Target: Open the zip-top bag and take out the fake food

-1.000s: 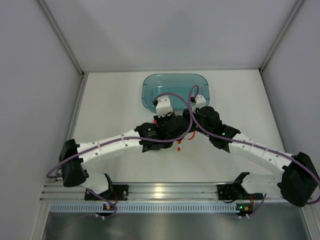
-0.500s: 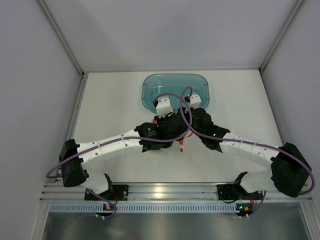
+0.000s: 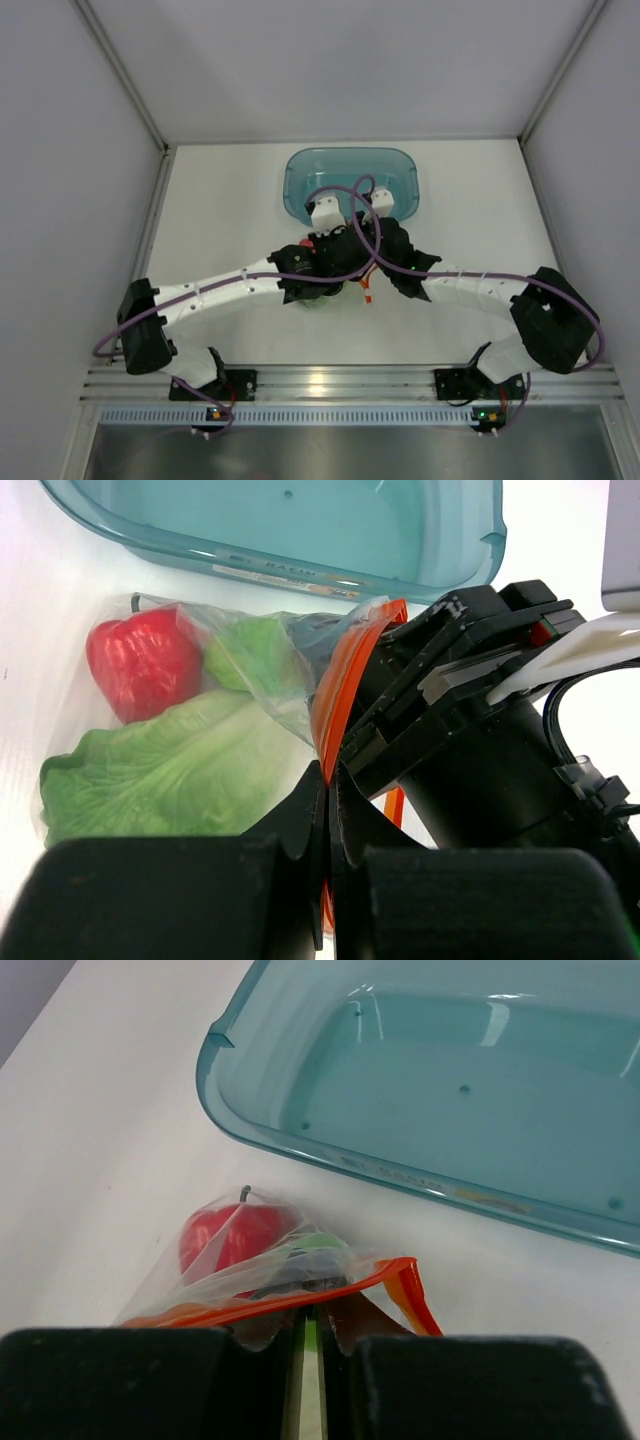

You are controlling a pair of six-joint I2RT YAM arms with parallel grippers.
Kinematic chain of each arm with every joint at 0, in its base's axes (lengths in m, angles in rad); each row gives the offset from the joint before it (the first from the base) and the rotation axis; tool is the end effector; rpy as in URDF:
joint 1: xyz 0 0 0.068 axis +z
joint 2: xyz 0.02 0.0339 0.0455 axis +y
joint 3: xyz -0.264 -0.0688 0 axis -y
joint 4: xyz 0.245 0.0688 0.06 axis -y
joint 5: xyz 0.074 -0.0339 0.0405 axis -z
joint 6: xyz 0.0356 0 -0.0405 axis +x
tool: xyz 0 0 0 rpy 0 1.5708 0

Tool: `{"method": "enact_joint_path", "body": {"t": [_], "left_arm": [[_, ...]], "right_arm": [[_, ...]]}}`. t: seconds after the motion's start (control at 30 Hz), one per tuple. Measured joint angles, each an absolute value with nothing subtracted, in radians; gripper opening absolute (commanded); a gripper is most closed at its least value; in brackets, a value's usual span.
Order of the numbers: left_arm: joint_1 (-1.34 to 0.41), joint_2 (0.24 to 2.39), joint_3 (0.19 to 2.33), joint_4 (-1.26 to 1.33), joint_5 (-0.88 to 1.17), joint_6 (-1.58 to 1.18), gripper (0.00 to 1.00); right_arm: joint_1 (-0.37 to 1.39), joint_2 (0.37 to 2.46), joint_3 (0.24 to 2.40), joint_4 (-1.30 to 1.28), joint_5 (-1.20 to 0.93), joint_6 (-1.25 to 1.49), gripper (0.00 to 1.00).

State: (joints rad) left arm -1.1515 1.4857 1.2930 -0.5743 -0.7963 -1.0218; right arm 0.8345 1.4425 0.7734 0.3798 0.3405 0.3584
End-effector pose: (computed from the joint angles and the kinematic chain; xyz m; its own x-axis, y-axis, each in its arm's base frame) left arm 0.1538 -0.2826 0.3199 -0.5136 -0.3131 -0.7989 -0.0170 0.9346 -0.3553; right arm 0.2228 0.2282 0.2397 -0.3490 0.1073 -0.9310 -0.3855 0.8890 0.2470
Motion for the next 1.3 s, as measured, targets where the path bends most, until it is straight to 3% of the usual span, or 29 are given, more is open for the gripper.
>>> {"method": "enact_joint_path", "body": {"t": [0.07, 0.37, 0.93, 1.3], "left_arm": [[-1.151, 1.481, 1.286, -0.572, -0.796, -1.022, 0.00], [-1.087, 1.441, 1.229, -0.564, -0.774, -1.026, 0.00], [-0.989, 1.348, 1.139, -0.553, -0.779, -1.065, 0.00], [-0.949, 1.292, 1.067, -0.545, -0.778, -1.064, 0.00]], "right_arm": [[0.836, 1.449, 0.773, 0.390, 0.343, 0.357, 0.00], [0.870, 1.430, 0.770, 0.400, 0.351, 0.351, 0.00], [0.984, 1.055, 0.670, 0.333, 0.395, 0.308, 0.00], [0.924, 1.023, 0.929, 0.065, 0.412, 0.225, 0.00]]}}
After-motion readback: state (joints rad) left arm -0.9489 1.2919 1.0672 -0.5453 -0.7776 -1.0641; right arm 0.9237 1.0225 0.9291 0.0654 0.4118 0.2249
